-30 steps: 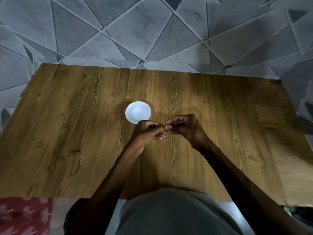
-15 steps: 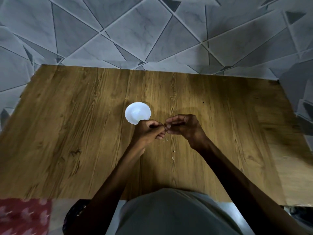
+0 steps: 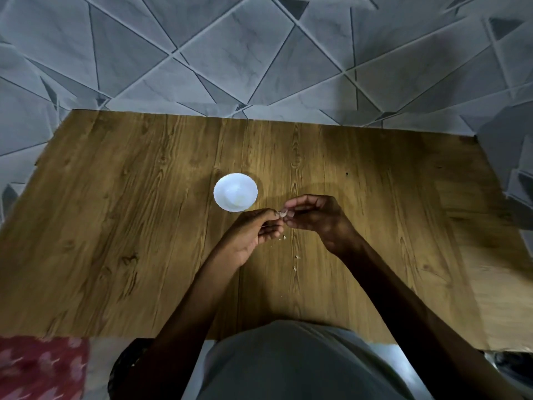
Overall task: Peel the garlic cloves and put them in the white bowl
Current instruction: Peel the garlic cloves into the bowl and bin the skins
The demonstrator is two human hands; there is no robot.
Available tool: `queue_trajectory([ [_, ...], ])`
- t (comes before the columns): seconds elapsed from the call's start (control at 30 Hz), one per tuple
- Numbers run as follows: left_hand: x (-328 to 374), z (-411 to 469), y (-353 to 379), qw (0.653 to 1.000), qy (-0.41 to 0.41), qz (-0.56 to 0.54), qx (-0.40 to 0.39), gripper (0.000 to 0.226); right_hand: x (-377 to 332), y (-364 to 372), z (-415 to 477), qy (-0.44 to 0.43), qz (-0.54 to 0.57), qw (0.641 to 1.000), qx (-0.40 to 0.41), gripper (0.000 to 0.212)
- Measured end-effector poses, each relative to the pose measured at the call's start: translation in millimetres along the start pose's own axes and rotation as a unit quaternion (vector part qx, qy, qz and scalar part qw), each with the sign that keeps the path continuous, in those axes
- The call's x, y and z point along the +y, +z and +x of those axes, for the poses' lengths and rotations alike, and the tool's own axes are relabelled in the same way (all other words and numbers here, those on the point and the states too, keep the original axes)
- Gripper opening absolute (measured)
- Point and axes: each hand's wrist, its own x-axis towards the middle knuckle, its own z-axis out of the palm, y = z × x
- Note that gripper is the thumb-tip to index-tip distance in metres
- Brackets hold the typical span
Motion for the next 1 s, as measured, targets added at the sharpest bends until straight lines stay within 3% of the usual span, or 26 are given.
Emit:
queue_trajectory([
  [0.4, -6, 4, 5, 0.991, 0.060, 0.110, 0.038, 0.010, 4, -1, 2, 0.025, 0.003, 1.000, 0.016, 0.022],
  [0.67, -12, 9, 0, 0.987, 0.064, 0.137, 0.061, 0.011, 9, -3, 4, 0.015, -0.056, 0.996, 0.064, 0.032],
  [0.87, -45, 35, -17, 0.932, 0.049, 0.333, 0.134, 0.008, 29, -12, 5, 0.012, -0.121, 0.986, 0.116, 0.028],
  [1.0, -60, 51, -17, 0.892, 0.031, 0.438, 0.108, 0.018, 39, -19, 3, 0.007, -0.133, 0.984, 0.122, 0.025],
])
